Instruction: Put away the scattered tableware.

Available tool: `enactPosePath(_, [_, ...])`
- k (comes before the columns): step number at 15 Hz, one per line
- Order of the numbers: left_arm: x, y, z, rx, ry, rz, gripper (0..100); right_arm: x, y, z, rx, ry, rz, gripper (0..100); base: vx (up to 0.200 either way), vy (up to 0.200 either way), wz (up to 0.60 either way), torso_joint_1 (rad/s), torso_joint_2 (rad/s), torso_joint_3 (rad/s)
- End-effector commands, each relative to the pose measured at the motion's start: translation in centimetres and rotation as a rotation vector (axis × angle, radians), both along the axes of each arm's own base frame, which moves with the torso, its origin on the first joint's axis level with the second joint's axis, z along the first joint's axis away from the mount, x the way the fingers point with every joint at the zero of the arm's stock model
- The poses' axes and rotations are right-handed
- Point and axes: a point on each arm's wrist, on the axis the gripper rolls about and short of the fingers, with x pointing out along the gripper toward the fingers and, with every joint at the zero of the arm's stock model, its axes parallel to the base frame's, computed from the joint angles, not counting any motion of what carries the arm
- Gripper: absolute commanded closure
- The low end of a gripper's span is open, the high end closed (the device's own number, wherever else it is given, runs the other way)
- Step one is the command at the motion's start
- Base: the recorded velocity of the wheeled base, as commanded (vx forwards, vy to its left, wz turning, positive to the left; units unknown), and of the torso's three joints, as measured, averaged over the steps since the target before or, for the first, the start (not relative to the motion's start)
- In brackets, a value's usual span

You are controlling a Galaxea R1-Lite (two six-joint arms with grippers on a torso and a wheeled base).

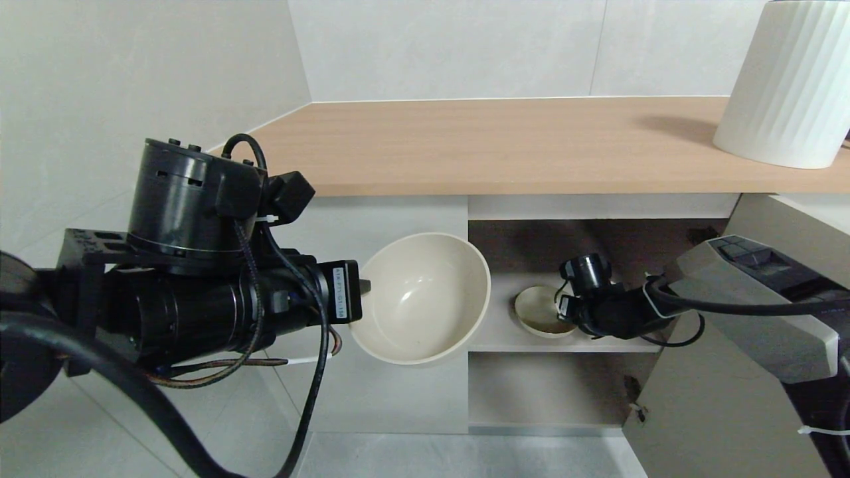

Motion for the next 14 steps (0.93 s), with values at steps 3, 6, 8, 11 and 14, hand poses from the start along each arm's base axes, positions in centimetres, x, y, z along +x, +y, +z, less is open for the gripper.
enactPosePath(3, [0.0,0.0,0.0,0.0,0.001,0.001,100,0.0,0.0,0.7,0.013,-0.015,-0.001,0,0.0,0.0,0.0,0.0,0.0,0.0])
enactPosePath(6, [0.1,-0.1,-0.1,0.003,0.004,-0.001,100,-1.8,0.0,4.2,0.083,-0.028,0.028,0,0.0,0.0,0.0,0.0,0.0,0.0])
enactPosePath(8, [0.6,-0.4,-0.9,0.029,0.025,-0.005,100,-5.6,0.8,7.9,0.172,0.035,0.202,0,0.0,0.0,0.0,0.0,0.0,0.0])
enactPosePath(11, [0.9,-2.1,-3.5,0.119,0.086,-0.046,100,-12.2,1.1,14.5,0.174,0.155,0.451,0,0.0,0.0,0.0,0.0,0.0,0.0])
enactPosePath(14, [1.3,-3.8,-7.0,0.268,0.143,-0.037,100,-17.2,1.4,18.6,0.126,0.182,0.561,0,0.0,0.0,0.0,0.0,0.0,0.0])
